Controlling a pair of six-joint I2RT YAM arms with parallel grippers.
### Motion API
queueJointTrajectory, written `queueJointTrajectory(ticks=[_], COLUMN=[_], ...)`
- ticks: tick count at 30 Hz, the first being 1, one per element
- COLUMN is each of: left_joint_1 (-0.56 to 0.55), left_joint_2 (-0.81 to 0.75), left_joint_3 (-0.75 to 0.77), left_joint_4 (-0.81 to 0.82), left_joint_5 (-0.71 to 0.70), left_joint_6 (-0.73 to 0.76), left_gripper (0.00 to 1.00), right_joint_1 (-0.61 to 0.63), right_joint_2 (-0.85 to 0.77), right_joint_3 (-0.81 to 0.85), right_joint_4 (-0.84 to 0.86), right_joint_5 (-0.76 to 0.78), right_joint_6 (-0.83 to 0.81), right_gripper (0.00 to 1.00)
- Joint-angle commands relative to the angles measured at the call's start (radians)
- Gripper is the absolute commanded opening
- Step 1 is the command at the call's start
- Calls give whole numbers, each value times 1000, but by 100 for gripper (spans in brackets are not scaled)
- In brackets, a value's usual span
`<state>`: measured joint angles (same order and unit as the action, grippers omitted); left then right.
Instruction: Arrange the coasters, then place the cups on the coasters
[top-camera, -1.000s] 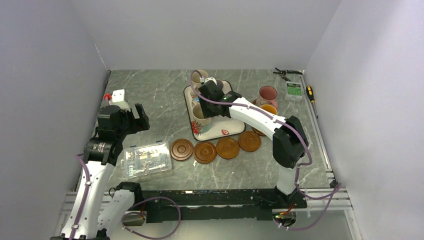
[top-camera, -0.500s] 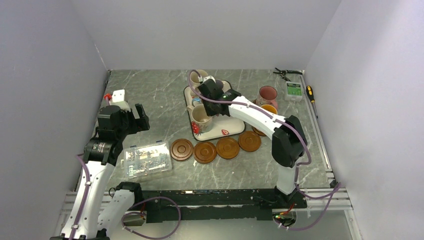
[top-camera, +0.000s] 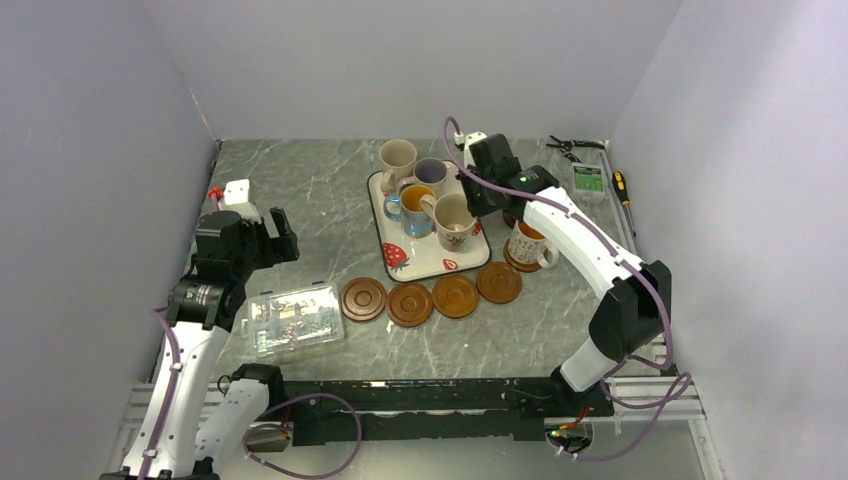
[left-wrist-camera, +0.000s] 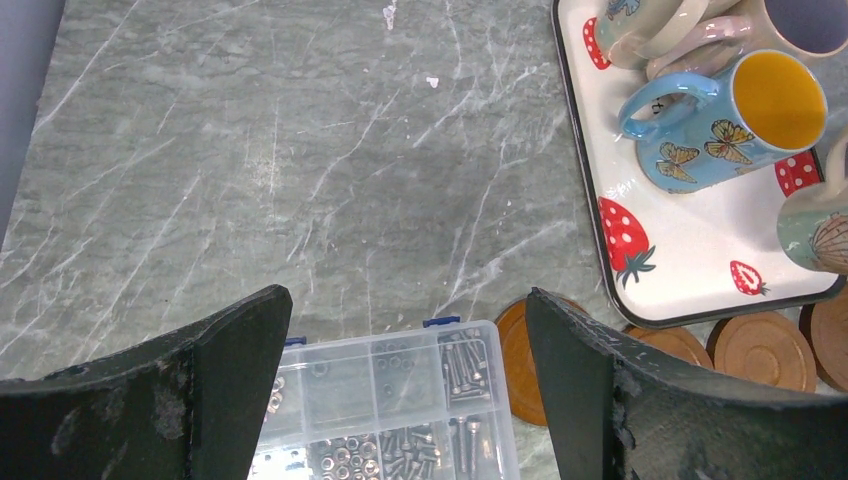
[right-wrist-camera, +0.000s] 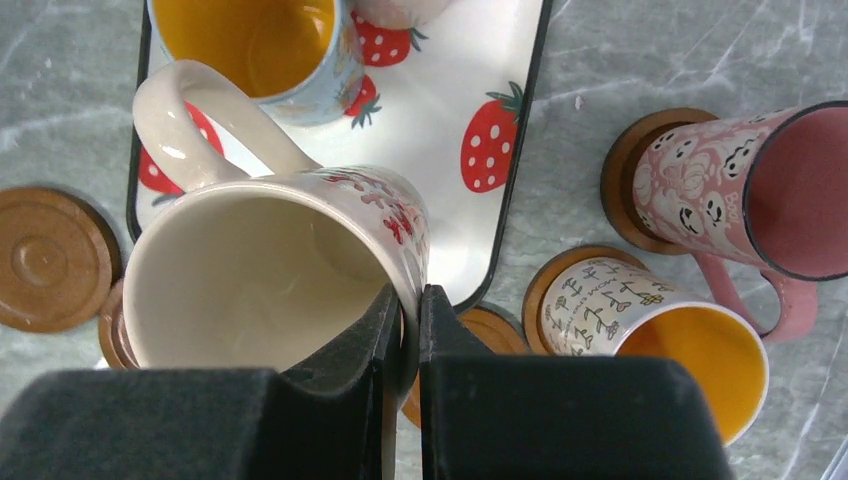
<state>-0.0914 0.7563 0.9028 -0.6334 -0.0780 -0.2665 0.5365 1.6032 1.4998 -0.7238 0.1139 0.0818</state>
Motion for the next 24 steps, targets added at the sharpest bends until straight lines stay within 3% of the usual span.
queueJointTrajectory(ticks=[1, 5, 14, 18, 24], left_joint_1=[-4, -4, -4, -4, -4], left_joint_2=[7, 12, 12, 13, 18], left_joint_3=[19, 19, 16, 16, 18], left_joint_4=[8, 8, 6, 6, 3], left_joint_5=[-16, -15, -26, -24, -28], left_joint_6=[0, 1, 1, 1, 1], left_gripper=[94, 94, 94, 94, 94], right_joint_1=[-26, -33, -67, -67, -71], right_joint_2=[-41, 1, 56, 46, 108], right_joint_3=[-32, -51, -30, -47, 40], right_joint_4=[90, 108, 136, 165, 121], right_joint_5=[-192, -223, -127, -164, -43], right_joint_6=[-129, -206, -110, -146, -143], right_gripper=[0, 0, 0, 0, 0])
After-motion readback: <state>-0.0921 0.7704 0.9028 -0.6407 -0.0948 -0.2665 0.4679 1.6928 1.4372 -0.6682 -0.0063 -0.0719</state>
